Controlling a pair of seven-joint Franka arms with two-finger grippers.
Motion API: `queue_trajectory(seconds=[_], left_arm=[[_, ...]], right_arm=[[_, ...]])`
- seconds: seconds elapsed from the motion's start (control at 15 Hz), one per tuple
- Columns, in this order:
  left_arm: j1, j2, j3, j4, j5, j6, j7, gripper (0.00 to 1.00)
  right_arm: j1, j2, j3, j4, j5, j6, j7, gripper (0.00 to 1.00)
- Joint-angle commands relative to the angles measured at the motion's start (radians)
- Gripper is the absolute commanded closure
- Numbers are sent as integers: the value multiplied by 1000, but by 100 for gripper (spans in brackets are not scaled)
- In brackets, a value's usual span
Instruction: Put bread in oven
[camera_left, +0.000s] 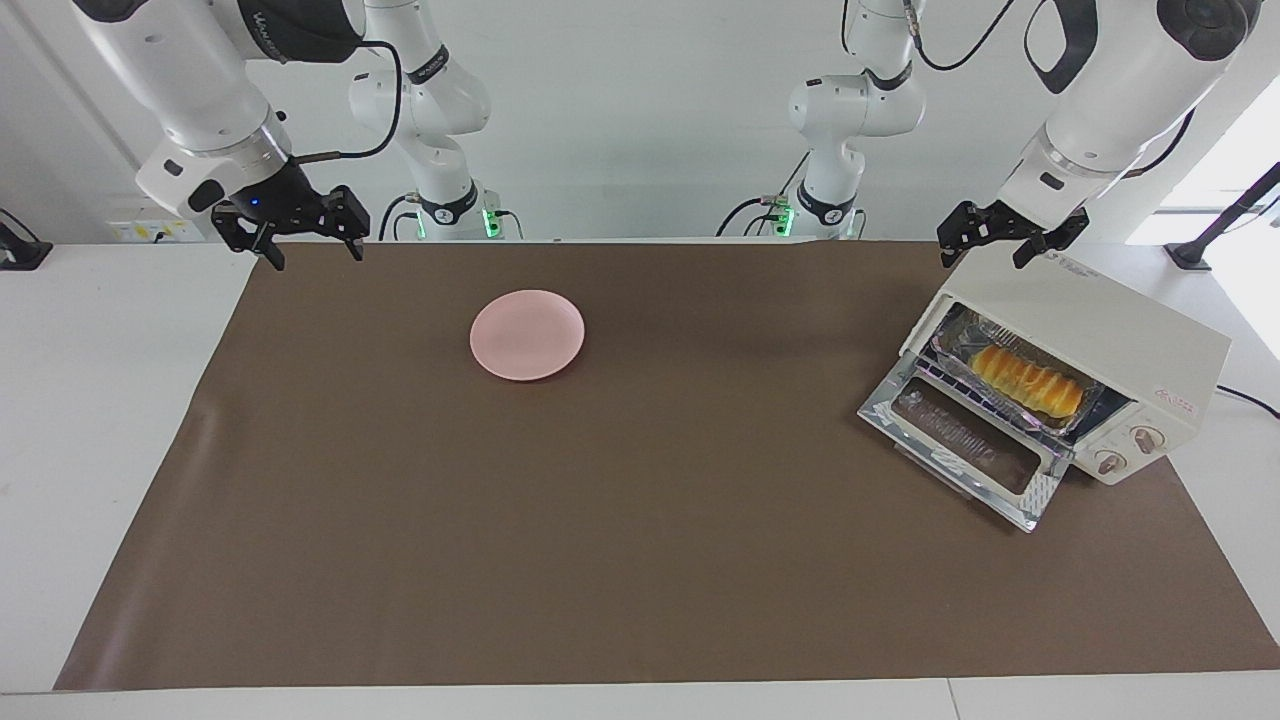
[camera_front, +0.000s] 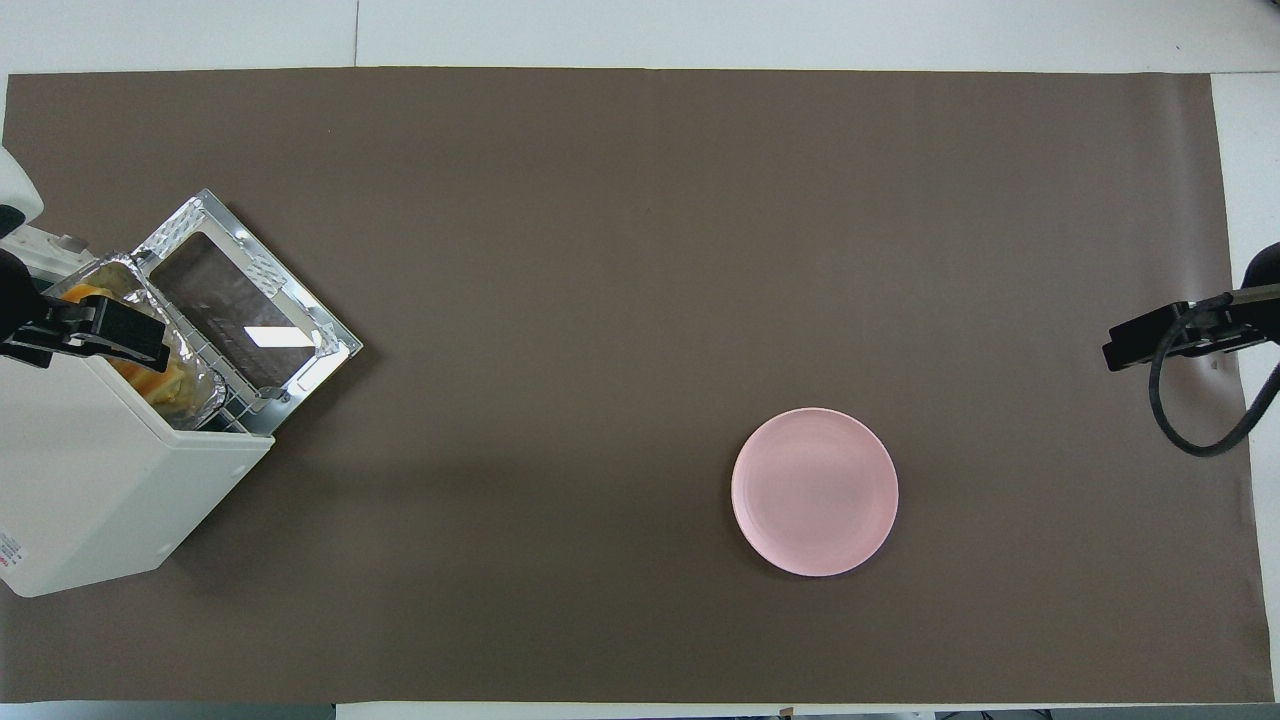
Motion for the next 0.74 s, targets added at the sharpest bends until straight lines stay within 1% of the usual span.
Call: queue_trajectory(seconds=[0.0,0.67], left_arm=[[-9,-39,7,-48,-16,38,8,0],[-11,-37,5,-44,-18,49,7,0]], right_arm=[[-10,-25,8,-27,-2,6,10,0],[-6,-25,11,-27,-2,6,10,0]])
